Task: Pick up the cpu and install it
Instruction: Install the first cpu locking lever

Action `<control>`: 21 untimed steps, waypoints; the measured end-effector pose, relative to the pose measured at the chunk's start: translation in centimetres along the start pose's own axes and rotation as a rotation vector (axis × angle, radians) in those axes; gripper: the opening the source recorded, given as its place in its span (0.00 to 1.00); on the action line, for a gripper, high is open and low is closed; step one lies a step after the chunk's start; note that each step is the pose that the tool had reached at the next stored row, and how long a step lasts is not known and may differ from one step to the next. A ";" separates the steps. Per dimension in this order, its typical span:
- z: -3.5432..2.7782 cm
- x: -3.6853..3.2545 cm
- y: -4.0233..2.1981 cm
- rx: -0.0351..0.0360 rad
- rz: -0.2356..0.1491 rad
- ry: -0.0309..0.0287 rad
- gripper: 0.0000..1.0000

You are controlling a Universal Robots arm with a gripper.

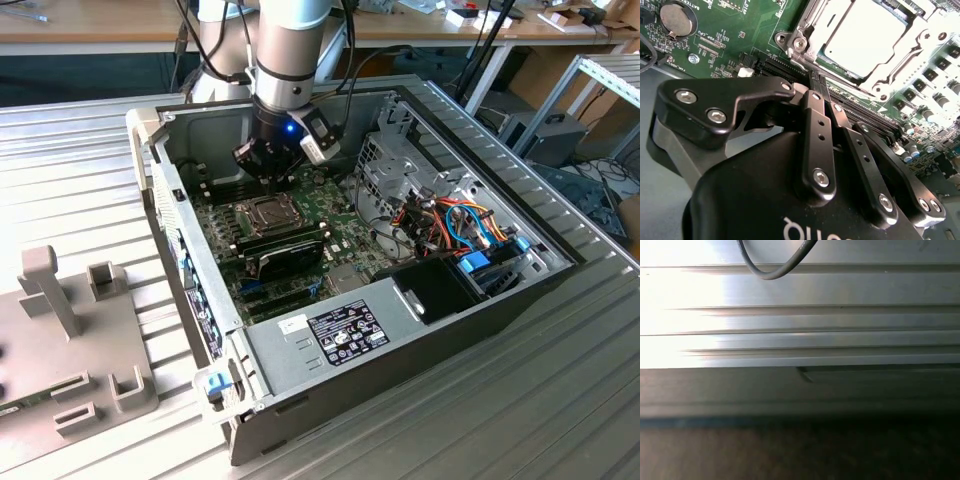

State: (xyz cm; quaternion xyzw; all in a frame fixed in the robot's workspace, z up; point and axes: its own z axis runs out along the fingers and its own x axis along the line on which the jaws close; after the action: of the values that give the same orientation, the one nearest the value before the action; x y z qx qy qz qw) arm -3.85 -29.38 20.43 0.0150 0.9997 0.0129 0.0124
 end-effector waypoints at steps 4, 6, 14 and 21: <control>0.01 0.00 0.00 0.0003 0.000 0.0001 0.11; 0.02 0.00 0.00 0.0003 0.000 0.0001 0.11; 0.21 0.01 0.00 0.0002 0.000 0.0000 0.11; 0.22 0.01 0.00 0.0001 0.000 -0.0001 0.11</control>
State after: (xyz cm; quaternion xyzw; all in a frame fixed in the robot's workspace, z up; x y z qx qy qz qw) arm -3.86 -29.38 20.21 0.0151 0.9997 0.0128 0.0125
